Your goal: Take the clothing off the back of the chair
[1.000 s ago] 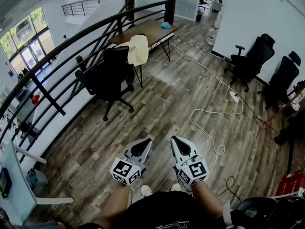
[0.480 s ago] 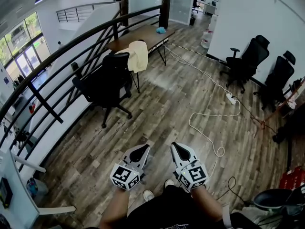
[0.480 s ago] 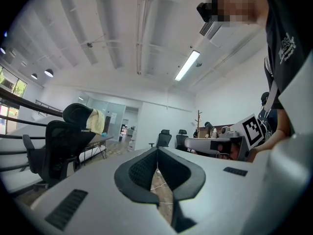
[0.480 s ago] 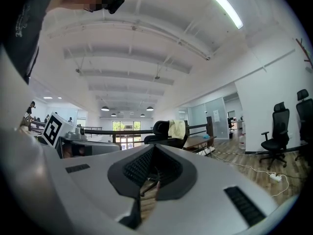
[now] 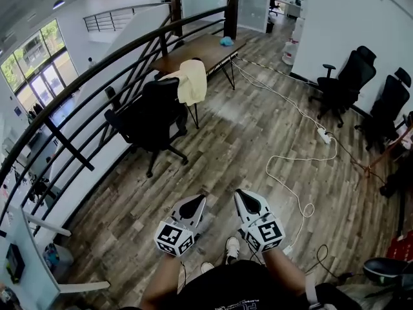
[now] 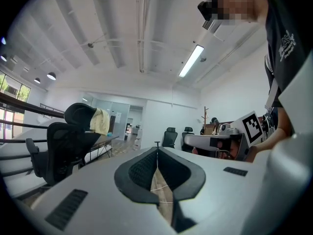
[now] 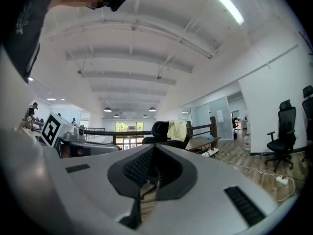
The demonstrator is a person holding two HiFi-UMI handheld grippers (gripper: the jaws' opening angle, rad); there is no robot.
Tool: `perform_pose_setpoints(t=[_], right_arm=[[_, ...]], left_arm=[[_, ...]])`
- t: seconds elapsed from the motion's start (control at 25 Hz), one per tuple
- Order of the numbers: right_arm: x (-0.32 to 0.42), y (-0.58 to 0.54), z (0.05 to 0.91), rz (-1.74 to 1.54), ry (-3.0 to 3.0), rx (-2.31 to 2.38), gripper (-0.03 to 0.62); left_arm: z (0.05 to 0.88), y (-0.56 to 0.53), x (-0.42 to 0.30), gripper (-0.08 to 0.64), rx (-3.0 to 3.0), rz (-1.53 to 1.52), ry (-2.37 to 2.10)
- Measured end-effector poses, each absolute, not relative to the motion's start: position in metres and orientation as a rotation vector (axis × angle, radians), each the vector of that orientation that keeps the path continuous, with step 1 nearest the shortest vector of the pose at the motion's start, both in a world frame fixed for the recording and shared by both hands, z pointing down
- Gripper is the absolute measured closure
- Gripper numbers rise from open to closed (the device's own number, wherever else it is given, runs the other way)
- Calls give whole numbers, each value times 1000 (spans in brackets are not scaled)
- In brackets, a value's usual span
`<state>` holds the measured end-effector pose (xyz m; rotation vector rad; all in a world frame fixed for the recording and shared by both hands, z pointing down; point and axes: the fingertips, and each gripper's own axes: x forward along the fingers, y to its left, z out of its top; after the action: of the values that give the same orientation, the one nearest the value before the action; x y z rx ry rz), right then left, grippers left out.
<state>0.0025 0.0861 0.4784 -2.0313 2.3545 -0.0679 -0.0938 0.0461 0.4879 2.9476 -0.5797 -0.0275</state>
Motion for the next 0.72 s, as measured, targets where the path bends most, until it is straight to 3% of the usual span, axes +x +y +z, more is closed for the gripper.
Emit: perform_pose_setpoints(t=[0.72], right_arm=[[90,-6,484,-102,2432,-1889,575]], left_arm=[[489,-42,-13,543,2948,69,-741]])
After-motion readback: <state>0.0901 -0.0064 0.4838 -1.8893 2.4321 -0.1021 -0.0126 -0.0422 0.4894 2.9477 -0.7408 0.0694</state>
